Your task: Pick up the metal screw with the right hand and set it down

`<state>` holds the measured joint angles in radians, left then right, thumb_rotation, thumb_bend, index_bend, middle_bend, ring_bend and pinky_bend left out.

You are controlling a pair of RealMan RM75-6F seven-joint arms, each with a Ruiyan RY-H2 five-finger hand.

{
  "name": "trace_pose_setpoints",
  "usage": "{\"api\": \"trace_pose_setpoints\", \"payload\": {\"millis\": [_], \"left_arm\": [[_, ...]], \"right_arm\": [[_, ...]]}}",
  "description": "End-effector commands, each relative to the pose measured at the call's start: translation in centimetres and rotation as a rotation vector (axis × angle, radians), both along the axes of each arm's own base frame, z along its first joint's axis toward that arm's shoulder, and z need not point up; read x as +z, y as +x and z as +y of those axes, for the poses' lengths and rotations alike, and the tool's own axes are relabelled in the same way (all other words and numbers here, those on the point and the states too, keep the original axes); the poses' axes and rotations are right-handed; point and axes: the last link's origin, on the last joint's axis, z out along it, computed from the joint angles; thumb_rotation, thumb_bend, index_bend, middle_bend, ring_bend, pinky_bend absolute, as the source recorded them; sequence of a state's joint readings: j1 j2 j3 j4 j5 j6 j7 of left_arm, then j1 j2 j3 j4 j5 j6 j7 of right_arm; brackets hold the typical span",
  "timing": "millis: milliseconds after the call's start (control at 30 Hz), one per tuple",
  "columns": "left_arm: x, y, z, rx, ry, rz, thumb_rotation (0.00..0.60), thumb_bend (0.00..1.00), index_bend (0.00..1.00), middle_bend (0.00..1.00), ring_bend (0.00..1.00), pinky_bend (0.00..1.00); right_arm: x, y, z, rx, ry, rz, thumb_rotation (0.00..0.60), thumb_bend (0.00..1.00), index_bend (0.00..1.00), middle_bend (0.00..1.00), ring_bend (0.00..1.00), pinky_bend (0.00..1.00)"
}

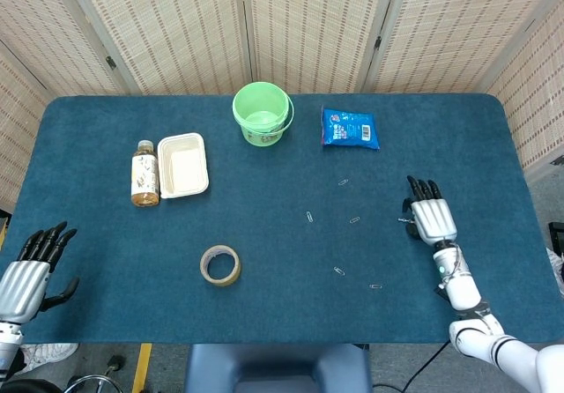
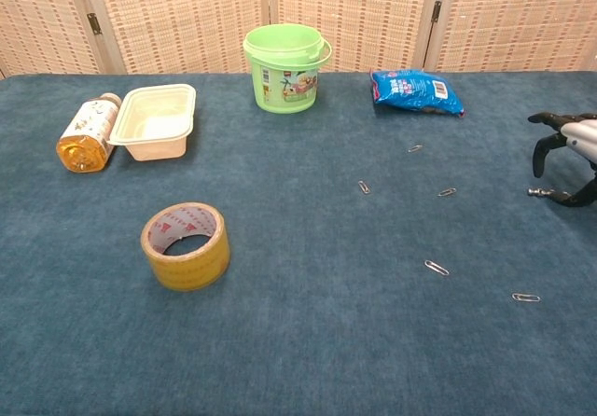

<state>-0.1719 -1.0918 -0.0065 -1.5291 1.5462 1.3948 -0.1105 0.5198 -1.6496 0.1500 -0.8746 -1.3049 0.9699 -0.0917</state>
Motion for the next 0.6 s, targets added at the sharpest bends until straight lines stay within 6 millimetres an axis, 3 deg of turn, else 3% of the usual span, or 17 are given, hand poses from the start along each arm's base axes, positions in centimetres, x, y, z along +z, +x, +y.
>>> {"api": "trace_pose_setpoints", "payload": {"millis": [33, 600], "left_arm": [[0.01, 0.01, 0.0, -0.001, 0.0, -0.001, 0.6, 0.43, 0.0, 0.0, 0.0, 0.0], [0.0, 0.02, -0.03, -0.007, 0.008, 0.005, 0.6, 0.43, 0.0, 0.0, 0.0, 0.0]], "right_arm": [[-0.45, -0.1, -0.02, -0.004, 0.012, 0.006, 0.6, 0.35, 0.44, 0.0, 0.0, 0.0], [-1.04, 0.0, -0.78, -0.013, 0.015, 0.022, 0.6, 0.35, 0.5, 0.0, 0.0, 0.0]]}}
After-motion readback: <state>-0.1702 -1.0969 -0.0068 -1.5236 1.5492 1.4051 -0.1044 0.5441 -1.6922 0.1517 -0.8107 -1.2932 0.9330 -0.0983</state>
